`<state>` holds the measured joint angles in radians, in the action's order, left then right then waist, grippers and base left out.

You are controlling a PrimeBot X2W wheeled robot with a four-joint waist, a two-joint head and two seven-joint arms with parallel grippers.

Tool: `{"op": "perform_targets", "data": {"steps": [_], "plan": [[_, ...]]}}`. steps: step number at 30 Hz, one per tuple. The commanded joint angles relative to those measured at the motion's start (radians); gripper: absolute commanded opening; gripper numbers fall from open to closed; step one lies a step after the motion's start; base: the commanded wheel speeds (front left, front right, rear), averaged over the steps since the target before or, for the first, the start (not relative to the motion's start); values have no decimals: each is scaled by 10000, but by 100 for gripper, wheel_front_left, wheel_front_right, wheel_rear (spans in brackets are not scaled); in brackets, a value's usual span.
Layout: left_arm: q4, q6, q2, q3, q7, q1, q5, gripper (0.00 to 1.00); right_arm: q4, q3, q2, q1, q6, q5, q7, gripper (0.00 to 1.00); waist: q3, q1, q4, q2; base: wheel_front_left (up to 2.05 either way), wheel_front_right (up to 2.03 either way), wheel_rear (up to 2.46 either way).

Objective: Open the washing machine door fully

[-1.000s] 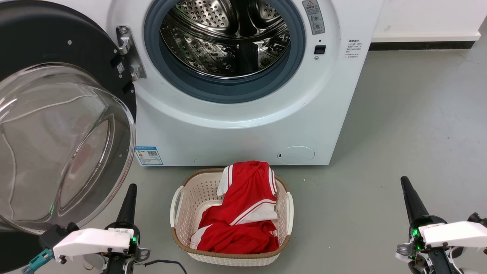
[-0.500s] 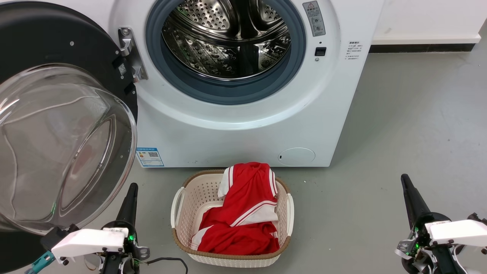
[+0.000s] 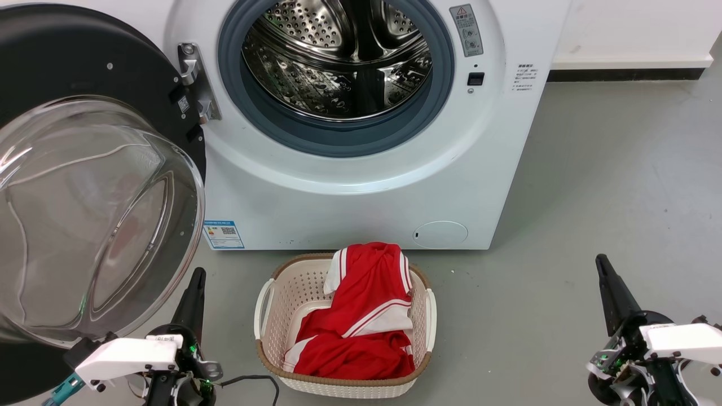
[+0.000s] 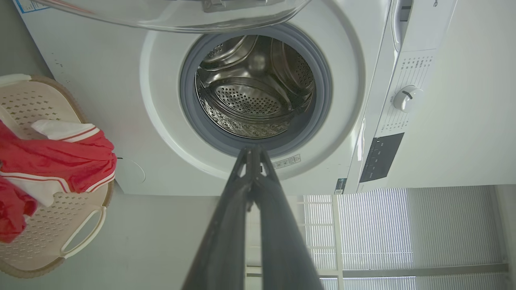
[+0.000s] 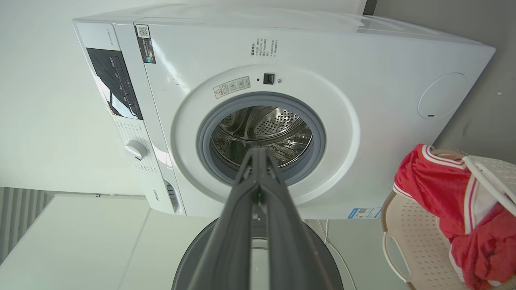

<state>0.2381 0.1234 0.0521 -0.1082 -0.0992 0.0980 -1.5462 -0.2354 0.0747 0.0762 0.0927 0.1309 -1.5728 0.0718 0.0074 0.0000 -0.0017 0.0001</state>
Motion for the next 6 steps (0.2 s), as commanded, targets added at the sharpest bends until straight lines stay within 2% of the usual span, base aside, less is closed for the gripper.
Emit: {"op": "perform_targets", "data": {"steps": [1, 6], "plan": [[34, 65, -17, -57, -54, 123, -182, 0, -35, 24, -14, 132, -3, -205, 72, 0, -6, 0, 3, -1, 0, 0, 0], [74, 85, -24, -80, -138, 143, -526, 0, -76, 56, -27, 168, -3, -551, 153, 0, -29, 0, 12, -1, 0, 0, 0]]}}
